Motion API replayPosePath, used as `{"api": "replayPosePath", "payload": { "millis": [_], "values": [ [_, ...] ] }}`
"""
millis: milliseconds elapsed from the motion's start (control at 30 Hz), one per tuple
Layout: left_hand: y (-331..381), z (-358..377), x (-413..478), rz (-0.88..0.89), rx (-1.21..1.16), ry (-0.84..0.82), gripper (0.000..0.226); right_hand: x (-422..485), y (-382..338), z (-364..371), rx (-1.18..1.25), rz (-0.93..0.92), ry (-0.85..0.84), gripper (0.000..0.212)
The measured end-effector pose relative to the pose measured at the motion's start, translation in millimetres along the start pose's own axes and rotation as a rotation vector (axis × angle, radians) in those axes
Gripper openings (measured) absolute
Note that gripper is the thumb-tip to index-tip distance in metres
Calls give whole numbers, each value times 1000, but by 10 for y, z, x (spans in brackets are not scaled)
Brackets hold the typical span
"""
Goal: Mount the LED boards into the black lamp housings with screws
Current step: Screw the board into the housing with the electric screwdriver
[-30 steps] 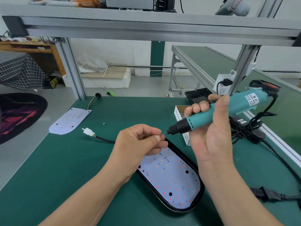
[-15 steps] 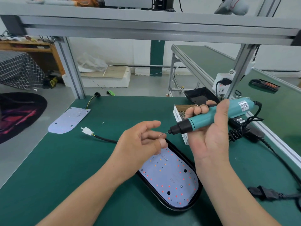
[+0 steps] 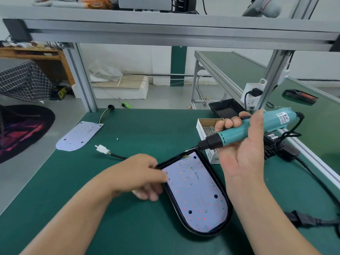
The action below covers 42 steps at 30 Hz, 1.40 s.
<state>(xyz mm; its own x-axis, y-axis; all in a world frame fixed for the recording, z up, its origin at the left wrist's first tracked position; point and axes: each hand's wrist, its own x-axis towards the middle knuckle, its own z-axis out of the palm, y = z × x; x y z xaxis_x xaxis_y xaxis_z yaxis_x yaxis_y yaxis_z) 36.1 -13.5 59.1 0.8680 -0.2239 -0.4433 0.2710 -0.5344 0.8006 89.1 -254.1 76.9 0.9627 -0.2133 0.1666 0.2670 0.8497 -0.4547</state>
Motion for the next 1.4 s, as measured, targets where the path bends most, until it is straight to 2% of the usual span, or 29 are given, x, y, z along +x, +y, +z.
{"api": "replayPosePath", "payload": {
  "millis": [67,133,200,433,633,767,867,1133,1400],
  "values": [
    [44,145,70,23,-264,152,16,-12,13,3,-15,4,-16,31],
    [95,300,130,30,-499,274,20,-20,22,4,-14,9,-27,30],
    [91,392,179,47,-570,307,26,-21,22,5,-7,13,-38,30],
    [20,397,216,115,-440,341,22,-4,19,-12,-8,16,-48,29],
    [-13,329,167,174,-395,121,43,-7,52,-19,-79,7,-66,28],
    [-5,389,185,192,-369,134,39,-21,94,-27,-137,0,-118,29],
    [29,422,213,199,-378,170,48,-46,132,-21,-191,-6,-153,27],
    [54,509,277,214,-347,216,48,-113,221,26,-307,-24,-215,15],
    [44,502,272,208,-320,221,49,-129,248,11,-363,-44,-220,16]
  ]
}}
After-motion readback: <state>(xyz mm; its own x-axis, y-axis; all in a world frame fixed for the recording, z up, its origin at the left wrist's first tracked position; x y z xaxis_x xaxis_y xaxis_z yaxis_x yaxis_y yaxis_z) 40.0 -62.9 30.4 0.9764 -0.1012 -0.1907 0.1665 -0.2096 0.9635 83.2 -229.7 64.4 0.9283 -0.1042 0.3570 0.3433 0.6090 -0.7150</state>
